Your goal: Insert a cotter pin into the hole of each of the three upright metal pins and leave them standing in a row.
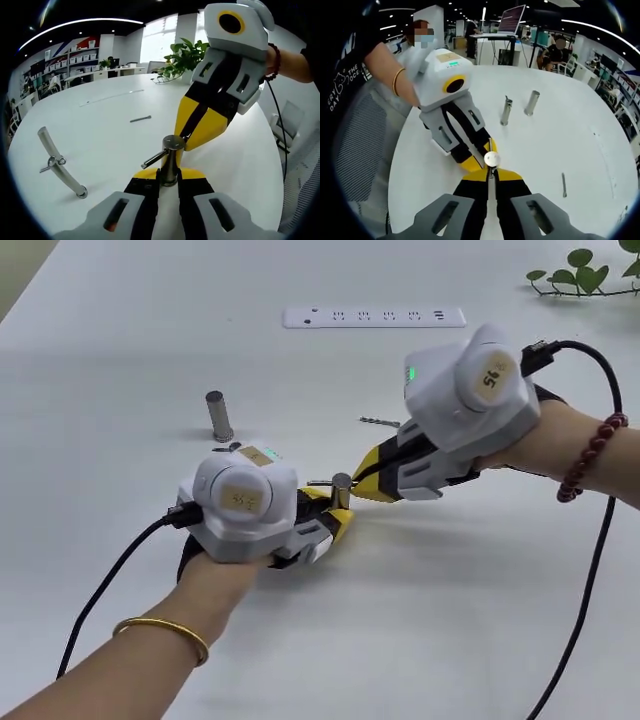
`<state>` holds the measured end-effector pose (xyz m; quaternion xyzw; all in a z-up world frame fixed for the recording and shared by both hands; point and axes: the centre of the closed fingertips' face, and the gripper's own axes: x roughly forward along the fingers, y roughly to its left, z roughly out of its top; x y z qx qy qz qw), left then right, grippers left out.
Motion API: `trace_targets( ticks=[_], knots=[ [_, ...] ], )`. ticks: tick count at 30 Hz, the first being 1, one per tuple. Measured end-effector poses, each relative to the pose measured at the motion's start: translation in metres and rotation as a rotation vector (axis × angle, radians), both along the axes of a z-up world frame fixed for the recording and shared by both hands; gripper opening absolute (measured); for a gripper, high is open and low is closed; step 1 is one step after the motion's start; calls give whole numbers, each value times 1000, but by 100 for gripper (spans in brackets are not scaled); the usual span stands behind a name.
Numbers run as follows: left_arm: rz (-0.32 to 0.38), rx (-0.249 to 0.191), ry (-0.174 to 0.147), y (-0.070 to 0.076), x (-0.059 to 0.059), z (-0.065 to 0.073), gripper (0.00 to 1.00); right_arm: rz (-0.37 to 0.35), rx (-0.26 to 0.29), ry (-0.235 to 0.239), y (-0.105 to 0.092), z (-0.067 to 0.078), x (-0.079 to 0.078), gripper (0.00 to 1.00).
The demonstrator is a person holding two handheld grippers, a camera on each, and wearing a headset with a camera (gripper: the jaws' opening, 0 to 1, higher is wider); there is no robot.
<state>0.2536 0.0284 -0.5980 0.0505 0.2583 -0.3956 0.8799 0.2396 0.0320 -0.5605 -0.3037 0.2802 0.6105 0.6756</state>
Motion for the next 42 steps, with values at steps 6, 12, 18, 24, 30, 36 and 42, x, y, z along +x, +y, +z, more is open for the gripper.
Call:
trace_targets(
  ticks=[6, 12, 18, 24, 30, 36, 42],
  knots=[
    [5, 4, 11, 1, 0, -2, 11, -14, 4, 3, 1, -1, 0, 0],
    [11, 38, 17, 6, -2, -6, 14, -38, 14, 8, 1, -2, 4, 6],
    [16, 57, 7, 13, -5, -4, 19, -66, 32, 30, 3, -3, 5, 11],
    [29, 34, -2, 18, -4, 6, 24, -90, 51, 44, 8, 0, 3, 16],
    [9, 24, -12, 23, -12, 15, 30, -107, 58, 48, 12, 3, 1, 18],
    [15, 14, -38, 34, -18, 27, 37, -123, 57, 53, 14, 4, 1, 19],
    [21, 11, -43, 45, -25, 34, 43, -118, 50, 59, 15, 3, 0, 18]
  ],
)
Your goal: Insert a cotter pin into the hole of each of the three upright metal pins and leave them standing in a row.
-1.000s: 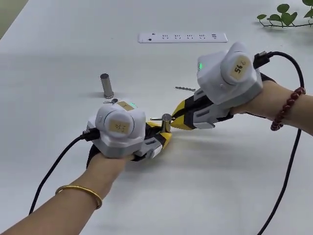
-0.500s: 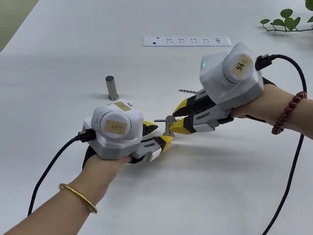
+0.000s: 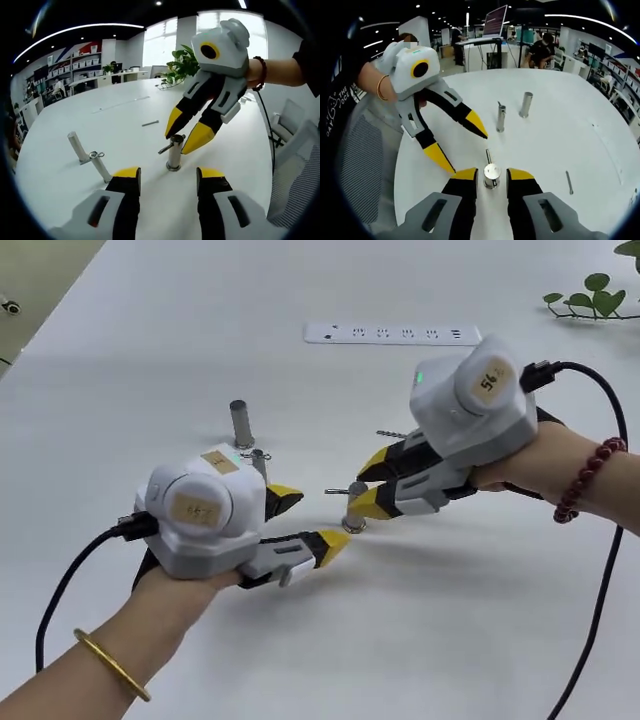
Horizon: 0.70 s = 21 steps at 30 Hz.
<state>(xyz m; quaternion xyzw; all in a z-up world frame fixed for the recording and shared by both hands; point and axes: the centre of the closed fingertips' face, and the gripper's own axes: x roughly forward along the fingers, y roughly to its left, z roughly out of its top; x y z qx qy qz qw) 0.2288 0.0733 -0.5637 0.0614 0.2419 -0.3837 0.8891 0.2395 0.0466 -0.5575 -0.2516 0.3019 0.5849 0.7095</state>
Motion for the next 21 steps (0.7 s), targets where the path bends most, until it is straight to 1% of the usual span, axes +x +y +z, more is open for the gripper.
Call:
trace_targets(
  ticks=[2, 5, 9, 14, 18, 21],
  knots=[
    [3, -5, -3, 2, -2, 3, 46, 2, -3, 2, 0, -1, 1, 18],
    [14, -37, 14, 4, -6, 10, 50, -4, -3, 3, 0, -2, 3, 17],
    [41, -64, 6, 6, -6, 18, 55, -1, -2, 8, 2, -3, 2, 16],
    [59, -77, 4, 8, -9, 21, 61, 9, -14, 10, 2, -6, 3, 14],
    [59, -72, -2, 10, -13, 24, 64, 14, -20, 9, 2, -7, 2, 12],
    [65, -88, -13, 12, -15, 29, 67, 10, -15, 7, 4, -7, 3, 11]
  ],
)
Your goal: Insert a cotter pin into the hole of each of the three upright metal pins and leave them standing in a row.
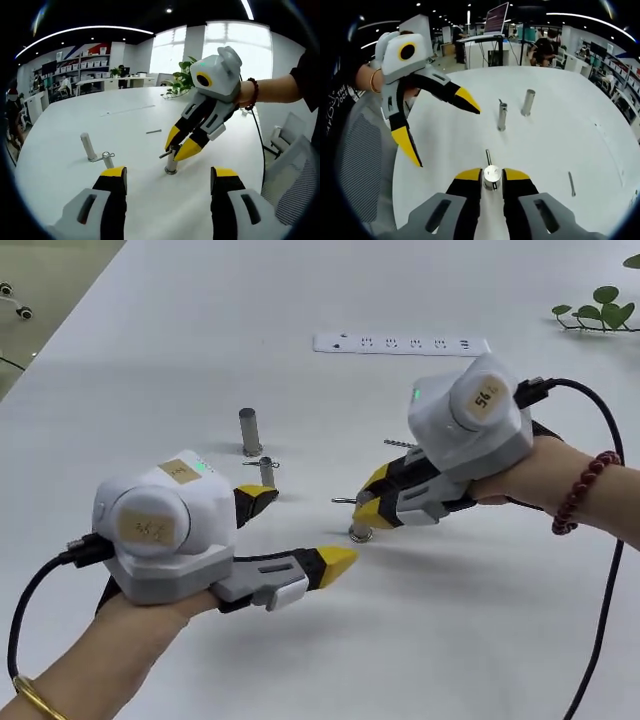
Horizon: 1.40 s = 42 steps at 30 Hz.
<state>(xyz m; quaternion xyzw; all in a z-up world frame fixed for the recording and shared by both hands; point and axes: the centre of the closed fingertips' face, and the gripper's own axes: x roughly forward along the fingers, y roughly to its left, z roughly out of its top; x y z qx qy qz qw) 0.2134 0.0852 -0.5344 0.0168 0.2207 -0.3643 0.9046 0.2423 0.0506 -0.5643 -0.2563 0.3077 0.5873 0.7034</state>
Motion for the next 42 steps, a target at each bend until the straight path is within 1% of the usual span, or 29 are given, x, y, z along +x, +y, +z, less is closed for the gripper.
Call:
trace_targets(
  ticks=[4, 7, 10, 12, 15, 19, 27, 31, 38, 42],
  knots=[
    [10, -19, -10, 5, -1, 6, 71, 7, -7, -5, 1, 0, 0, 10],
    [14, -17, -16, 9, -1, 9, 75, 9, -10, -8, 0, -1, 2, 9],
    [17, -9, -20, 14, -2, 10, 79, 8, -11, -6, 0, -1, 2, 9],
    [23, 5, -18, 18, -3, 10, 81, 9, -13, -1, 0, -1, 2, 9],
    [32, 15, -25, 22, -4, 11, 88, 4, -10, 8, 0, -1, 2, 9],
    [34, 17, -27, 25, -6, 12, 88, 11, -8, 6, 0, -1, 2, 9],
    [29, 23, -40, 26, -7, 14, 94, 13, -7, 3, 0, -2, 4, 8],
    [34, 37, -41, 29, -6, 12, 97, 14, -11, 1, 0, -2, 3, 8],
    [36, 34, -44, 31, -7, 12, 98, 11, -14, 4, 0, -2, 4, 8],
    [34, 35, -49, 32, -8, 12, 99, 13, -16, -3, 1, -1, 4, 8]
  ],
)
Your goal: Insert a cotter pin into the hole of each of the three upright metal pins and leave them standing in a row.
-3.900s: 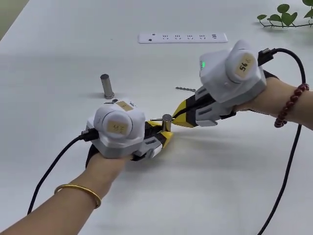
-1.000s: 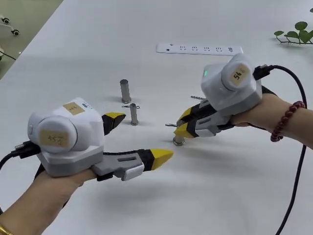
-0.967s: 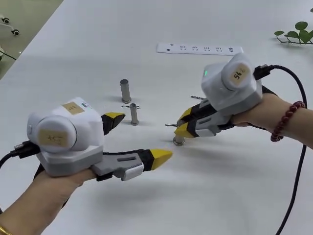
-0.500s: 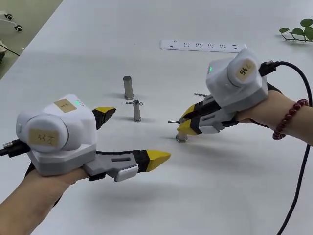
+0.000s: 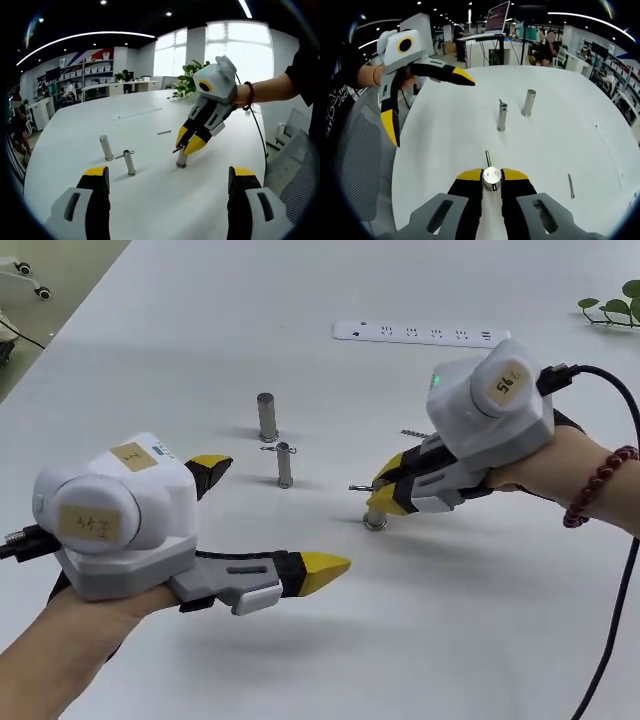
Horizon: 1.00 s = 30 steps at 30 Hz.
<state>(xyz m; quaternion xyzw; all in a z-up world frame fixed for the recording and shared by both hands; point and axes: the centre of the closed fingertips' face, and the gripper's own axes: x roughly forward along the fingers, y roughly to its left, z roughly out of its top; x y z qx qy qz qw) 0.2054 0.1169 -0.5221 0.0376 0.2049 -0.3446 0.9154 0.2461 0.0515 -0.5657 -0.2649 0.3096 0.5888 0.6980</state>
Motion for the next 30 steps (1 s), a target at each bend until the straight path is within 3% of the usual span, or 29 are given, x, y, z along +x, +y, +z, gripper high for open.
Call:
trace_targets(
  ticks=[10, 19, 30],
  knots=[
    [13, -3, 2, 5, 2, -2, 99, 17, -16, -20, 3, 0, 6, 8],
    [20, -2, 14, 7, 2, -6, 98, 9, -12, -8, 12, 2, 12, 8],
    [3, -12, 19, 3, 1, -8, 97, 15, -16, -11, 20, 5, 28, 8]
  ],
)
